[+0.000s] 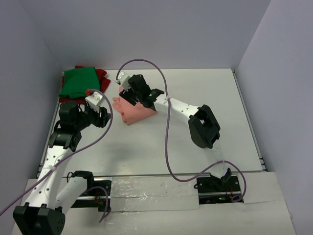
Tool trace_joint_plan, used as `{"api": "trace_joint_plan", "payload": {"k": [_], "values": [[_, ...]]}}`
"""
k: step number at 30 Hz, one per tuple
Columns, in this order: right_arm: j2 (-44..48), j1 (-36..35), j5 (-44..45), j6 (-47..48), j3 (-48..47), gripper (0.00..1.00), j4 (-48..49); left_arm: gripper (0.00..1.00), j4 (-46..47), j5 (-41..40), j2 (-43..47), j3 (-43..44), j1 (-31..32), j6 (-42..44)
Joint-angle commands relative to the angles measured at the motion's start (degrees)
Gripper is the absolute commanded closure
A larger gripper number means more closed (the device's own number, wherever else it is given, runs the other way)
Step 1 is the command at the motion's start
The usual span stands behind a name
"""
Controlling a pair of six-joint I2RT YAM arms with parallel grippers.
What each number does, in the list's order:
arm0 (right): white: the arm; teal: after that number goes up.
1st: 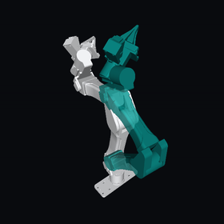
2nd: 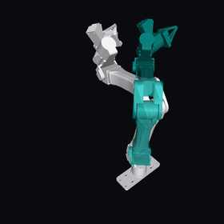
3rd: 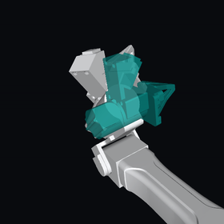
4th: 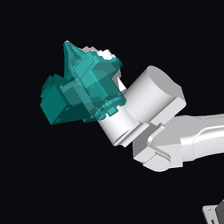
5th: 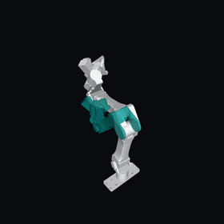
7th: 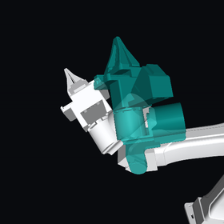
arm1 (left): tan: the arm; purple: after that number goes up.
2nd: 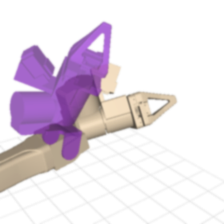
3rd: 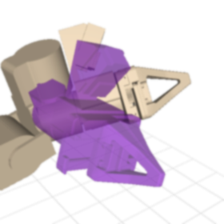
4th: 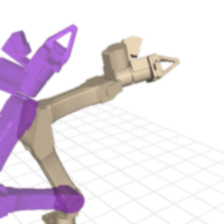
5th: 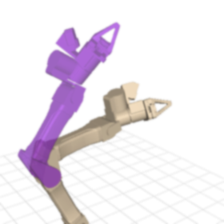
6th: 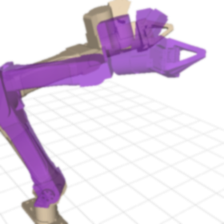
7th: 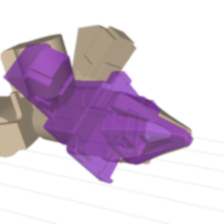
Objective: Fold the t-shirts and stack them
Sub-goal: Fold the long partially folded tshirt into a neat square, then put the neatly folded tshirt into the corner of the board with the right arm
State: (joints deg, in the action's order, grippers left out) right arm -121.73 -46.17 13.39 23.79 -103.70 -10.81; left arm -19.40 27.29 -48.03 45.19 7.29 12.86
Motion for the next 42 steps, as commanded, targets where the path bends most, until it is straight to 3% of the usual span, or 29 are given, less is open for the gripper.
{"api": "trace_joint_plan", "payload": {"k": [1, 3, 4, 7, 10, 12, 16, 18, 22, 24, 28, 36, 42], "values": [[2.5, 2.0, -10.5, -5.6, 0.6, 0.19, -4.5, 0.39, 5.0, -5.0, 1.4, -1.0, -0.9, -2.8], [1.4, 2.3, -10.8, -5.8, -0.6, 0.25, -5.6, 0.39, 5.8, -8.1, 1.4, -1.1, -1.3, -3.9], [0.7, 2.2, -10.0, -6.6, -1.3, 0.36, -5.9, 0.39, 6.4, -8.7, 1.4, -1.1, -1.5, -4.3], [-2.5, 2.7, -11.1, -8.1, -6.4, 0.54, -10.4, 0.39, 6.9, -10.2, 1.1, -1.1, -2.1, -5.0], [-5.4, 2.9, -12.4, -9.6, -10.2, 0.63, -13.9, 0.39, 7.3, -11.1, 0.7, -1.1, -2.8, -5.4], [-7.3, 3.0, -13.7, -10.2, -12.6, 0.64, -16.6, 0.39, 7.5, -10.9, 0.6, -1.2, -3.2, -5.4], [-9.1, 3.1, -17.0, -12.2, -13.3, 0.81, -18.6, 0.39, 7.7, -11.6, 0.6, -1.1, -3.3, -5.7], [-11.8, 3.0, -17.3, -14.1, -16.0, 0.83, -22.5, 0.39, 7.8, -12.0, 0.6, -1.0, -3.4, -5.9], [-20.5, 2.9, -18.0, -17.4, -30.6, 0.83, -37.4, 0.39, 7.5, -12.1, 0.2, -1.0, -3.8, -5.8], [-23.4, 2.9, -18.8, -18.4, -32.4, 0.84, -43.6, 0.40, 7.5, -12.0, 0.0, -0.9, -4.0, -5.8], [-21.9, 2.9, -21.7, -19.0, -24.6, 0.84, -43.4, 0.39, 7.7, -12.1, -0.3, -0.5, -4.2, -5.8], [-17.7, -0.7, -38.6, -14.0, -18.4, 0.90, -45.3, 0.39, 7.9, -13.1, 0.2, 0.0, -4.5, -6.2], [-7.0, -10.2, -35.2, -4.8, -3.9, 0.93, -33.1, 0.40, 9.6, -21.5, 2.0, 0.9, -5.2, -7.9]]}}
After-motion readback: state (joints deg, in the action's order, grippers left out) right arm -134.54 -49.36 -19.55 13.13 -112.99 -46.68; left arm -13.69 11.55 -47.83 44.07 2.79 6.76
